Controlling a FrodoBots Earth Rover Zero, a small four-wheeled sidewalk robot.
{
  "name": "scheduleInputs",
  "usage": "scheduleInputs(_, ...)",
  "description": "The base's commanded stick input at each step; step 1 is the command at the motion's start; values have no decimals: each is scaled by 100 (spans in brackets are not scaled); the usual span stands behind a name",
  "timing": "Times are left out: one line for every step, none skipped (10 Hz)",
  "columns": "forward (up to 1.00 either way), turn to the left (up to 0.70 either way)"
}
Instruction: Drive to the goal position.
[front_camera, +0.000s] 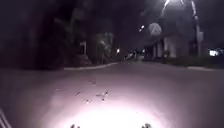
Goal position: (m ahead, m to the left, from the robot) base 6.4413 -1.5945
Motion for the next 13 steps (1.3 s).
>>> scheduleInputs(70, -6)
scheduleInputs(70, 0)
scheduleInputs(70, 0)
scheduleInputs(70, 0)
scheduleInputs(70, 0)
scheduleInputs(70, 0)
scheduleInputs(70, 0)
scheduleInputs(70, 0)
scheduleInputs(70, 0)
scheduleInputs(70, 0)
scheduleInputs(70, 0)
scheduleInputs(70, 0)
scheduleInputs(70, 0)
